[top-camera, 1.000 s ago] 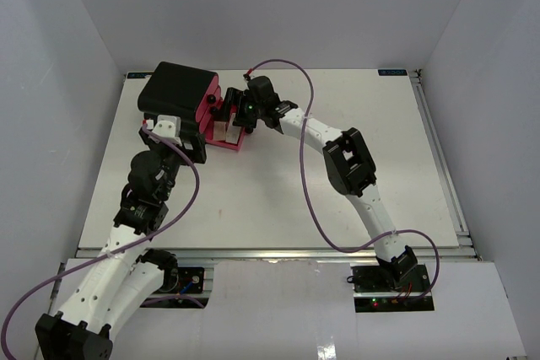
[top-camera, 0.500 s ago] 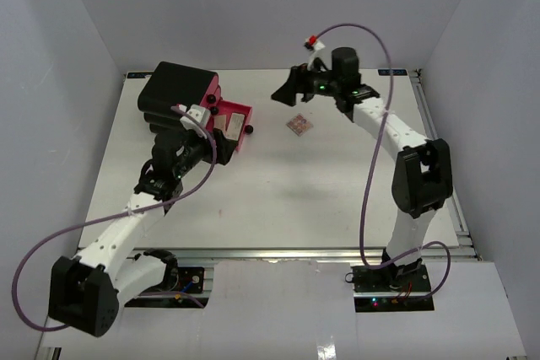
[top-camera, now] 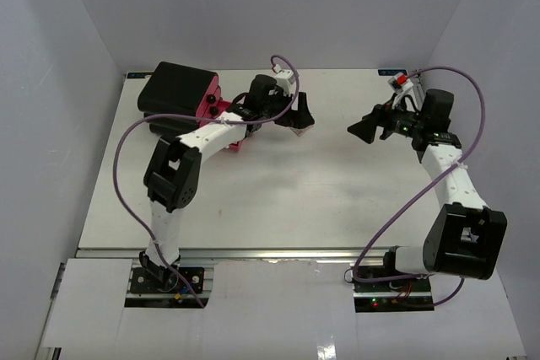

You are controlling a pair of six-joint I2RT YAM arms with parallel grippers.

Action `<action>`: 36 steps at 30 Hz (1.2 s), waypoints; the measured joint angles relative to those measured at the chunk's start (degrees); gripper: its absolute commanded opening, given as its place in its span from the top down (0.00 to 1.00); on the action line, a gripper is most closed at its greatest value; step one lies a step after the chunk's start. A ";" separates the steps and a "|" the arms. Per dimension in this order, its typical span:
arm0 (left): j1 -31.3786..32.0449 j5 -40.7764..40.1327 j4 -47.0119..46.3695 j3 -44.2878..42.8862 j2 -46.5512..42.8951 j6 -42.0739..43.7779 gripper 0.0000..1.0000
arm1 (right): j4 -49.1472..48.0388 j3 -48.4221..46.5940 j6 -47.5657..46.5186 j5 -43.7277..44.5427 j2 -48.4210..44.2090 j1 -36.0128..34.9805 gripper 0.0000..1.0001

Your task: Organize the makeup

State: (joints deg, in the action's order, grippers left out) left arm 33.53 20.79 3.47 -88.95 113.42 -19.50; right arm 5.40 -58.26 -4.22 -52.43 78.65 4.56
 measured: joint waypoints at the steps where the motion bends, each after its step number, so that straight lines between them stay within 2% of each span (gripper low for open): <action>1: 0.13 -0.42 1.27 -3.77 3.75 0.15 0.02 | -0.75 0.61 0.09 -1.70 -1.41 2.17 0.10; 6: 0.78 -3.97 6.95 -18.89 19.19 5.32 0.02 | -5.01 3.95 2.05 -7.38 -3.69 9.93 0.10; 11: 1.37 -8.12 10.31 -25.86 26.26 12.89 0.02 | -6.00 5.68 2.97 -10.91 -3.64 11.56 0.10; 23: 1.87 -12.76 10.53 -27.56 27.00 26.95 0.02 | -8.60 6.73 3.82 -14.54 -3.13 11.56 0.10; 33: 2.02 -10.10 10.00 -27.38 29.11 32.58 0.02 | -9.17 6.85 4.10 -15.14 -2.42 11.56 0.10; 36: 2.02 -9.44 9.78 -27.27 29.25 33.45 0.05 | -9.81 7.30 4.50 -15.31 -2.42 11.56 0.10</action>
State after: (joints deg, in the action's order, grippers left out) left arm 35.55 11.35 13.26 -116.22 142.67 13.95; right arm -4.41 -50.95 0.28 -67.74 76.23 16.12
